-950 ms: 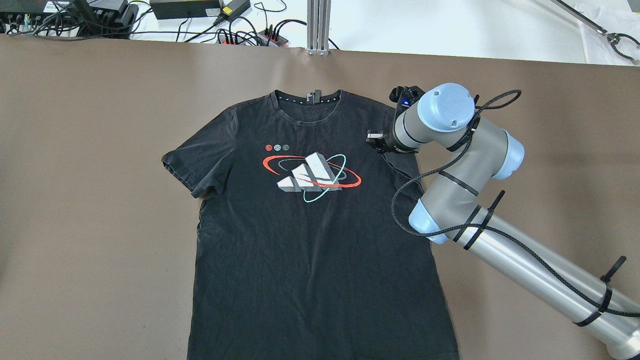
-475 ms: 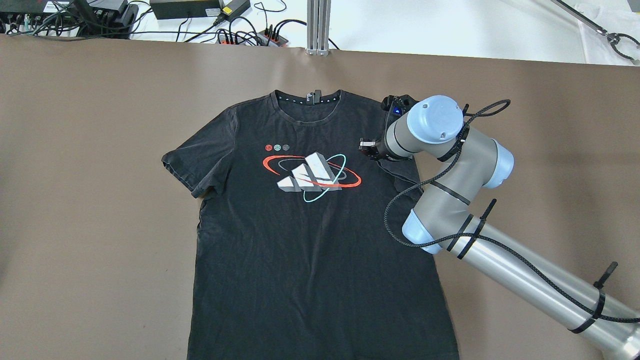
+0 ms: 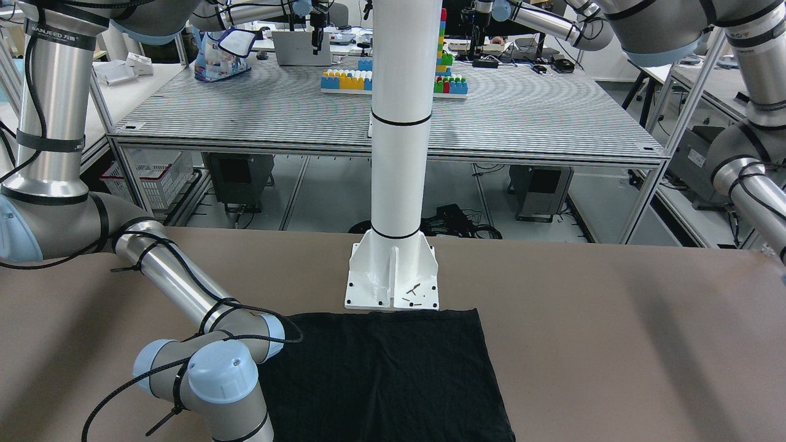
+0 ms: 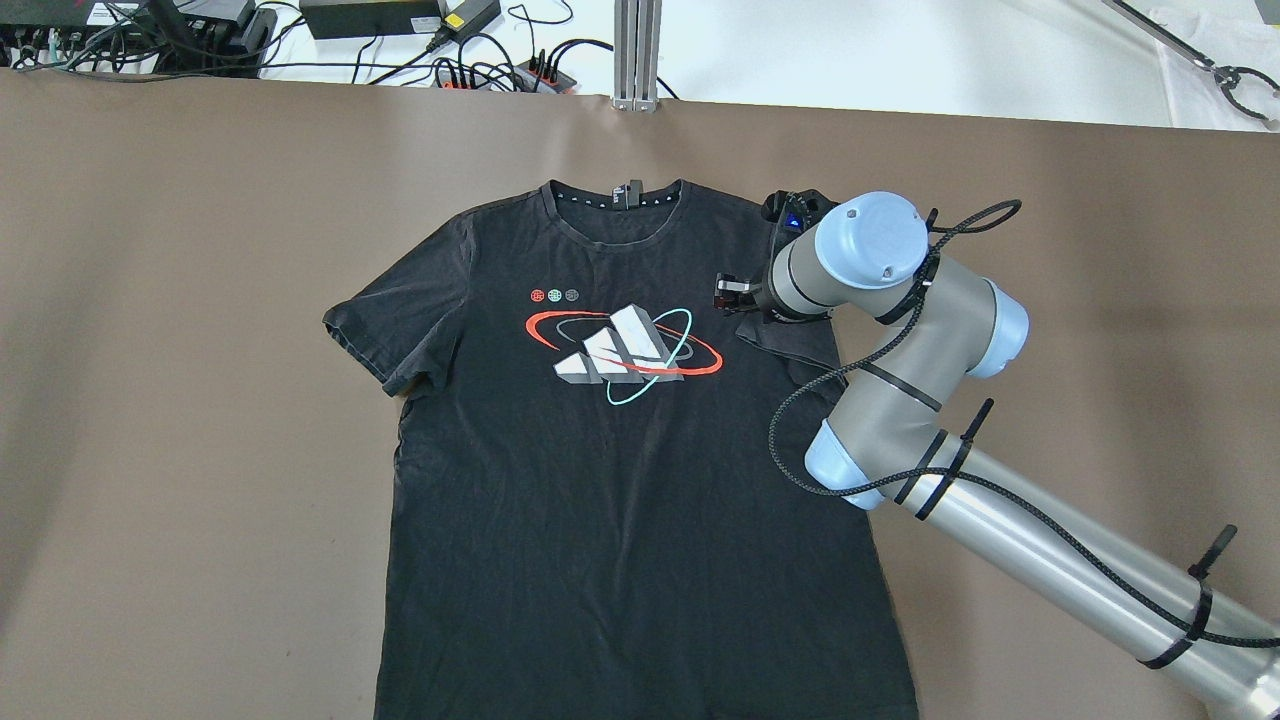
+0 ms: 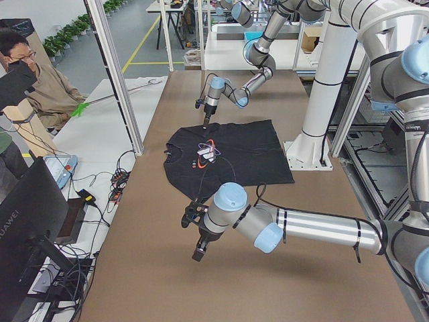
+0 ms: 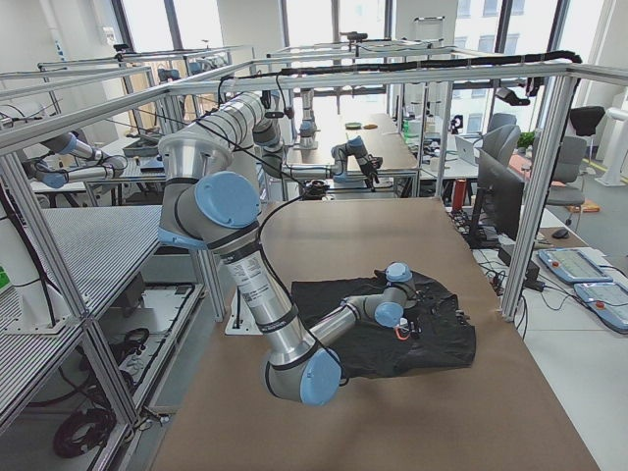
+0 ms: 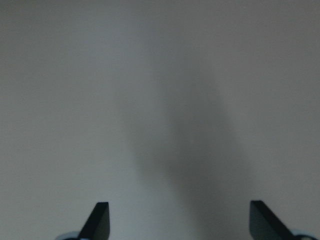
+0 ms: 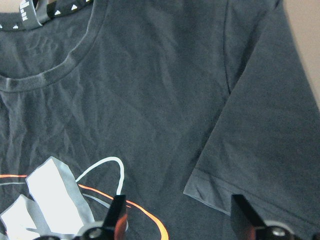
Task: Fold clothes
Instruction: 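Lower the right gripper onto the shirt near the collar and sleeve, then bring the left gripper to the shirt's other shoulder while the right gripper holds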
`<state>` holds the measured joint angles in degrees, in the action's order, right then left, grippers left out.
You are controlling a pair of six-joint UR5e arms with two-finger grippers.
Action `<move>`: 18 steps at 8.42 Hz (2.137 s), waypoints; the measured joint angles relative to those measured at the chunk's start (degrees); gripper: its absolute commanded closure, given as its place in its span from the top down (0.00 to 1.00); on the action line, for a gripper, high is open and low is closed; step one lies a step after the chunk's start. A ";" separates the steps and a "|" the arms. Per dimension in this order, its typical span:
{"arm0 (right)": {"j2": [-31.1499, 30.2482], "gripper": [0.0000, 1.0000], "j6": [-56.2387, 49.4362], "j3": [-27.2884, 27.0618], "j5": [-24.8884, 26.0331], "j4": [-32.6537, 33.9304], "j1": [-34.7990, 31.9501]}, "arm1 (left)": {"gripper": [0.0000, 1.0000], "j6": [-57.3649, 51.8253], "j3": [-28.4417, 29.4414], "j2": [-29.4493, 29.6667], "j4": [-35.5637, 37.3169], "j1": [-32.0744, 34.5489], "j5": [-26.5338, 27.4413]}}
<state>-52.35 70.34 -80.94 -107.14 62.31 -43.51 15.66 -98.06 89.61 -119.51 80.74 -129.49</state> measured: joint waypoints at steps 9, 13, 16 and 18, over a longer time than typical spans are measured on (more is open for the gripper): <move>-2.76 0.95 1.55 -3.84 -0.07 0.00 0.00 | 0.39 33.77 25.57 25.82 -9.47 -21.81 -3.82; -2.82 0.95 1.64 -4.04 -0.09 0.00 0.00 | 0.41 37.28 28.12 27.31 -12.30 -24.18 -2.81; -2.84 0.95 1.64 -4.16 -0.09 0.00 0.00 | 0.00 40.06 28.24 26.96 -14.00 -24.98 -2.21; -2.86 0.95 1.65 -4.33 -0.09 0.00 0.00 | 0.00 40.98 28.42 26.66 -14.79 -25.35 -2.17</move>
<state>-55.21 71.99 -85.27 -107.23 62.31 -43.51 56.64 -69.64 116.27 -134.30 55.39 -131.67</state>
